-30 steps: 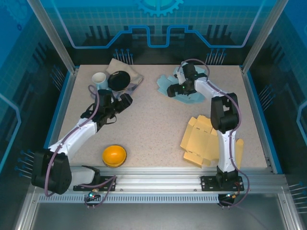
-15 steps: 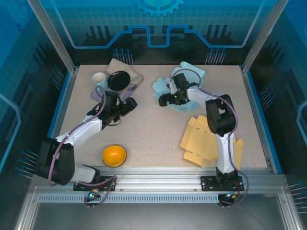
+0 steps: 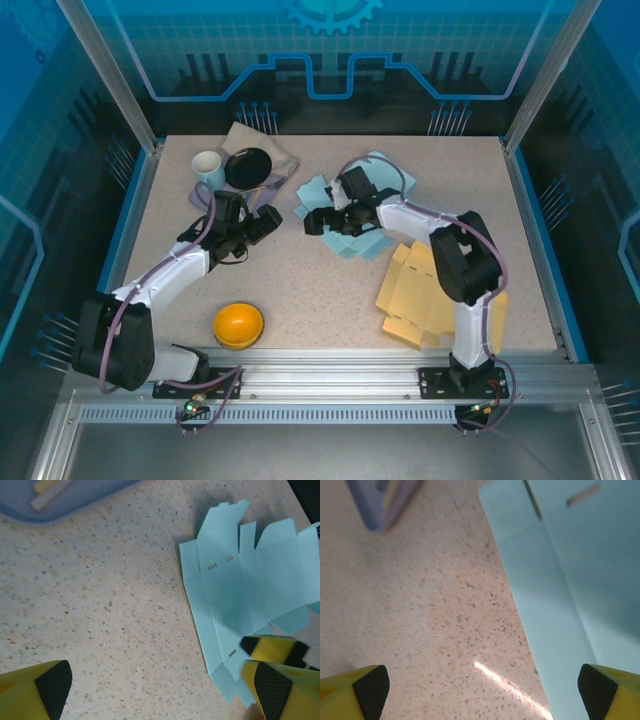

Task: Fold the paper box

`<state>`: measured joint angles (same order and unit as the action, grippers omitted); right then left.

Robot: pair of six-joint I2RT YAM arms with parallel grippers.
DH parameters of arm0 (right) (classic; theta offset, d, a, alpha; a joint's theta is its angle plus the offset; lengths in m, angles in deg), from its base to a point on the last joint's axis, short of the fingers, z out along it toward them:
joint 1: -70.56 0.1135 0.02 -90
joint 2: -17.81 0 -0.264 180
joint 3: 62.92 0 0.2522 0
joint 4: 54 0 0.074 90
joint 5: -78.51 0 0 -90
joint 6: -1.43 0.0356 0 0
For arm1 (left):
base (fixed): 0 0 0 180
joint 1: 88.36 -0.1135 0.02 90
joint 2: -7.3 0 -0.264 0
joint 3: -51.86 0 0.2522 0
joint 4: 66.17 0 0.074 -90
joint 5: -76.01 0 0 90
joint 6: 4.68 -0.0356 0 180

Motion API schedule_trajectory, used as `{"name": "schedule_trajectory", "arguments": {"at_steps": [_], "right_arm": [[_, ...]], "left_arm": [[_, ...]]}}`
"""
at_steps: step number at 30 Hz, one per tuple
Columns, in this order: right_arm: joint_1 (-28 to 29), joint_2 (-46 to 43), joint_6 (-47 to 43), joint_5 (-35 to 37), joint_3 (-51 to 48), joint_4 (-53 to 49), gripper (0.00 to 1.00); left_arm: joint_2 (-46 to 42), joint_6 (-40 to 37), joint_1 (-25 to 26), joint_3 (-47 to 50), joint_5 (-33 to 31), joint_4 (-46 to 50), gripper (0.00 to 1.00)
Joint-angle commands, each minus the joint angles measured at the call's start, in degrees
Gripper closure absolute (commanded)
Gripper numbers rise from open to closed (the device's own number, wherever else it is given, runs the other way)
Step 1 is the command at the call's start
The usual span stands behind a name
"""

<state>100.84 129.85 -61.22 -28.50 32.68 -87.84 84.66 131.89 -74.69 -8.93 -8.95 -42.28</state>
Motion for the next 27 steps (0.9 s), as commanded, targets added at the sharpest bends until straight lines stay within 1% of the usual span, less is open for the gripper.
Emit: {"name": "schedule_trajectory", "arguments": {"at_steps": [1, 4, 7, 10, 15, 22, 25, 27], "right_arm": [[-2.3, -8.6, -5.7, 4.9, -0.1, -4.8, 0.0], [-4.3, -13.6, -10.6, 7.3, -1.6, -8.5, 0.0], [-6.8, -15.8, -13.9, 9.8, -3.0, -11.2, 0.0], [-9.7, -15.4, -14.0, 9.6, -4.2, -10.7, 0.0], [-13.0, -15.5, -11.8, 8.1, -7.8, -6.3, 0.0], [-13.7, -15.3, -11.8, 6.9, -10.9, -3.9, 0.0], [-13.7, -15.8, -11.6, 6.3, -11.9, -3.1, 0.0], [-13.7, -16.2, -12.0, 5.9, -12.2, -2.8, 0.0]], "left_arm": [[1.2, 2.7, 0.6, 2.0, 5.9, -3.9, 0.05], [4.8, 3.8, 3.3, 0.9, 6.5, -6.0, 0.06], [9.5, 4.6, 6.5, -2.3, 6.1, -7.3, 0.08], [14.6, 6.4, 8.4, -5.0, 5.9, -9.8, 0.1], [22.6, 8.6, 10.2, -8.8, 5.1, -14.0, 0.14], [31.1, 10.8, 11.8, -12.3, 2.9, -20.2, 0.19], [34.5, 11.8, 11.9, -14.4, 2.0, -22.0, 0.24], [36.1, 12.1, 12.2, -15.4, 1.3, -25.0, 0.27]]}}
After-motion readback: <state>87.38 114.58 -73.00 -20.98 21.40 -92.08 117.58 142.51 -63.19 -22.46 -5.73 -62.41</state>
